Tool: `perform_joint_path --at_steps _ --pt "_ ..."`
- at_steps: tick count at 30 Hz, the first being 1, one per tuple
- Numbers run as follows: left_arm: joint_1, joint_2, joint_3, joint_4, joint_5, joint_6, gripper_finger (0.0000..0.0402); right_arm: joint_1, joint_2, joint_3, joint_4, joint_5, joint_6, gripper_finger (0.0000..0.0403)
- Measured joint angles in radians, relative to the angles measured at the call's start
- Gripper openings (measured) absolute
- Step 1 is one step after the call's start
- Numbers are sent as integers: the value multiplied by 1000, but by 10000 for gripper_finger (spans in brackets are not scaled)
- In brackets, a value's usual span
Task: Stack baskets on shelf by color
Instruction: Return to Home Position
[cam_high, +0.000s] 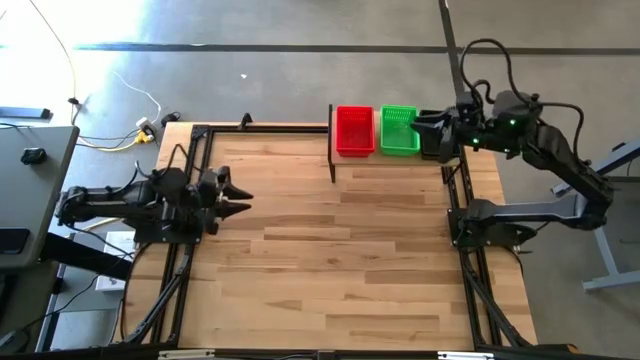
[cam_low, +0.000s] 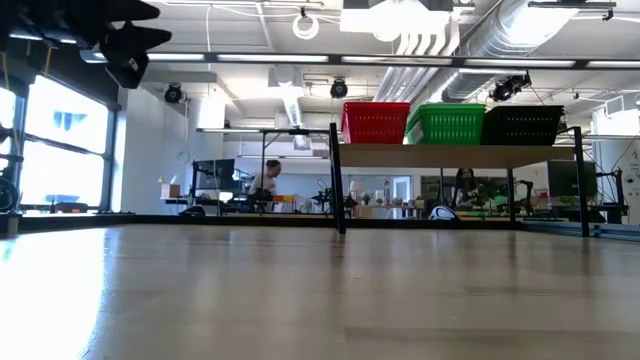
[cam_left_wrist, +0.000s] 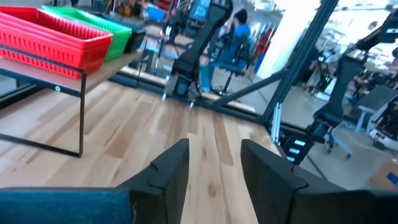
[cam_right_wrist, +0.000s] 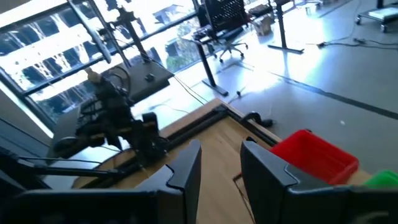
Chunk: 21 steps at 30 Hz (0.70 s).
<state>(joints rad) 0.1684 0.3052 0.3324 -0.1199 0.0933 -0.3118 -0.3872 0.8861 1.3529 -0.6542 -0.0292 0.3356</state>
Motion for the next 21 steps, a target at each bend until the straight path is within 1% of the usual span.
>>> perform_joint_path --at_steps 6,10,13,16,21 --pt "0 -164 -86 -1 0 0 135 31 3 0 46 0 0 99" --pt "0 -235 -155 15 -4 24 135 41 -1 0 45 0 -1 99" --pt "2 -261 -200 20 -10 23 135 41 -13 7 40 0 5 99" --pt "2 -270 -240 21 -14 -2 135 41 -24 46 33 -6 -3 99" --pt "2 -269 -280 21 -17 -74 135 41 -53 127 -59 -7 -102 99"
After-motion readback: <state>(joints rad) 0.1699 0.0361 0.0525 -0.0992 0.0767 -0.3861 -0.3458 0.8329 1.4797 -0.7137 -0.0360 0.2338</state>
